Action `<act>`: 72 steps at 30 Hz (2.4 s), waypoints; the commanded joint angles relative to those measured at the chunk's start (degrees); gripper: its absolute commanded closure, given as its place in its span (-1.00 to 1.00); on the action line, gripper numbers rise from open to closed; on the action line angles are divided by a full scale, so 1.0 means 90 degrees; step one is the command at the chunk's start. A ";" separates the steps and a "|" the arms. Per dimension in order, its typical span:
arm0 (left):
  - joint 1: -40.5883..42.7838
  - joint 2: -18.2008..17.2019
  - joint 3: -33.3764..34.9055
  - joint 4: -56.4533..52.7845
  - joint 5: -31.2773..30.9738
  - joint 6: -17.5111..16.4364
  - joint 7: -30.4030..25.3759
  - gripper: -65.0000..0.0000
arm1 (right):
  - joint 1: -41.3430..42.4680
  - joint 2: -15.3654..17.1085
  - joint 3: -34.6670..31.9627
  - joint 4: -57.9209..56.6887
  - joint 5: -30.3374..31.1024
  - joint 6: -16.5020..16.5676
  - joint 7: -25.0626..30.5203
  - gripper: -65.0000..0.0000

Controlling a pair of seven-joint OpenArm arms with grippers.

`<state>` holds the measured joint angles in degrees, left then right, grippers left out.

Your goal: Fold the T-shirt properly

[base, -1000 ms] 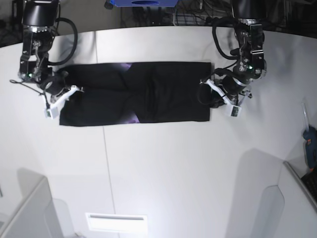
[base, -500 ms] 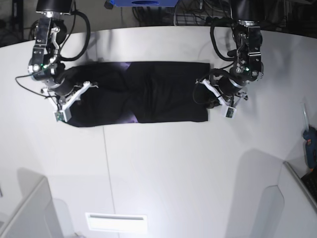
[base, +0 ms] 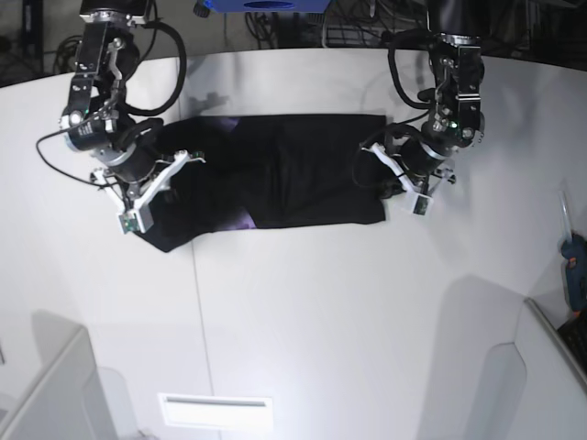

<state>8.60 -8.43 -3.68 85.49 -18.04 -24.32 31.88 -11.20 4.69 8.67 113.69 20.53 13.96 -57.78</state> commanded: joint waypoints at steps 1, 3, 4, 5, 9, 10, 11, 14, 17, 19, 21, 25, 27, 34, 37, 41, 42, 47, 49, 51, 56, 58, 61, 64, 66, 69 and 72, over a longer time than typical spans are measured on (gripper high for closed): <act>0.0026 0.0013 0.0082 0.0039 0.0076 -0.0019 0.0204 1.00 | 0.0077 0.0021 -0.0079 0.0140 0.0068 0.0017 0.0134 1.00; 0.0026 0.0013 0.0131 0.0020 0.0076 -0.0019 0.0204 1.00 | 0.0019 -0.0164 -0.0138 0.0140 0.0068 0.0017 0.0183 1.00; 0.0026 0.0023 0.0131 0.0020 0.0076 -0.0019 0.0204 1.00 | -0.0001 -0.0243 -0.0138 0.0140 0.0068 0.0017 0.0183 1.00; 0.0026 0.0023 0.0150 0.0010 0.0076 -0.0019 0.0204 1.00 | -0.0020 -0.0282 -0.0147 0.0169 0.0068 0.0017 0.0183 1.00; 0.0026 0.0023 0.0170 0.0039 0.0066 -0.0019 0.0204 1.00 | -0.0059 -0.0340 -0.0167 0.0227 0.0077 0.0027 0.0183 1.00; 0.0026 0.0023 0.0170 0.0039 0.0056 -0.0019 0.0204 1.00 | -0.0059 -0.0350 -0.0167 0.0227 0.0087 0.0037 0.0183 1.00; 0.0016 0.0023 0.0170 0.0039 0.0066 -0.0019 0.0204 1.00 | -0.0079 -0.0379 -0.0167 0.0227 0.0116 0.0046 0.0183 1.00; -0.0023 0.0033 0.0170 -0.0010 0.0076 -0.0019 0.0204 1.00 | -0.0138 -0.0428 -0.0147 0.0227 0.0585 0.0056 0.0193 1.00; -0.0042 0.0111 0.0170 -0.0010 0.0076 -0.0019 0.0204 1.00 | -0.0098 -0.0418 -0.0138 0.0227 0.0859 0.0037 0.0193 1.00; -0.0052 0.0208 0.0170 -0.0010 0.0085 -0.0019 0.0204 1.00 | -0.0011 -0.0418 -0.0138 0.0227 0.0849 0.0027 0.0193 1.00; -0.0052 0.0277 0.0170 -0.0010 0.0085 -0.0019 0.0204 1.00 | 0.0038 -0.0418 -0.0138 0.0227 0.0849 0.0027 0.0193 1.00; -0.0150 0.0472 0.0180 -0.0019 0.0085 -0.0019 0.0214 1.00 | 0.0146 -0.0418 -0.0118 0.0218 0.0839 0.0017 0.0193 1.00; -0.0208 0.0560 0.0199 -0.0019 0.0085 -0.0019 0.0224 1.00 | 0.0175 -0.0409 0.0097 0.0218 0.0839 0.0017 0.0193 1.00; -0.0619 0.0609 0.0795 -0.0205 0.0046 0.0519 0.0575 1.00 | 0.0273 -0.0233 0.0527 0.0188 0.0849 0.0017 0.0173 1.00; -0.0863 0.0609 0.1020 -0.0342 0.0027 0.0646 0.0585 1.00 | 0.0273 -0.0194 0.0556 0.0188 0.0849 0.0017 0.0183 1.00; -0.1078 0.0648 0.1215 -0.0518 0.0027 0.0655 0.0595 1.00 | 0.0322 -0.0203 0.0556 0.0188 0.0849 0.0027 0.0183 1.00; -0.1127 0.0716 0.1254 -0.0566 0.0027 0.0655 0.0595 1.00 | 0.0331 -0.0203 0.0556 0.0188 0.0859 0.0027 0.0183 1.00; -0.1224 0.0902 0.1283 -0.0693 0.0066 0.0655 0.0604 1.00 | 0.0341 -0.0291 0.0507 0.0188 0.0878 0.0037 0.0183 1.00; -0.1224 0.0941 0.1283 -0.0664 0.0076 0.0655 0.0604 1.00 | 0.0341 -0.0438 0.0507 0.0198 0.0878 0.0046 0.0183 1.00; -0.1224 0.0951 0.1283 -0.0645 0.0076 0.0655 0.0604 1.00 | 0.0341 -0.0487 0.0488 0.0198 0.0878 0.0056 0.0183 1.00; -0.1224 0.0931 0.1225 -0.0625 0.0037 0.0655 0.0604 1.00 | 0.0341 -0.0584 0.0126 0.0198 0.0878 0.0037 0.0183 1.00; -0.1214 0.0931 0.1215 -0.0615 0.0027 0.0655 0.0604 1.00 | 0.0351 -0.0594 0.0019 0.0179 0.0859 0.0027 0.0193 1.00; -0.1166 0.0922 0.1215 -0.0527 0.0027 0.0655 0.0604 1.00 | 0.0351 -0.0614 -0.0040 0.0169 0.0859 0.0017 0.0193 1.00; -0.1107 0.0824 0.1215 -0.0361 0.0027 0.0655 0.0614 1.00 | 0.0351 -0.0790 -0.0040 0.0149 0.0839 0.0017 0.0193 1.00; -0.1088 0.0775 0.1215 -0.0332 0.0027 0.0655 0.0614 1.00 | 0.0351 -0.0868 -0.0040 0.0013 0.0839 0.0017 0.0193 1.00; -0.1068 0.0755 0.1215 -0.0322 0.0027 0.0655 0.0614 1.00 | 0.0351 -0.0946 -0.0050 -0.0212 0.0839 0.0017 0.0447 1.00; -0.0990 0.0648 0.1205 -0.0312 0.0027 0.0655 0.0614 1.00 | 0.0331 -0.1044 -0.0050 -0.0388 0.0839 0.0017 0.0544 1.00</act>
<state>-0.08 -2.24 7.20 81.56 -17.17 -18.17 37.91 -8.82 -4.27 8.25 109.40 26.92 13.89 -54.04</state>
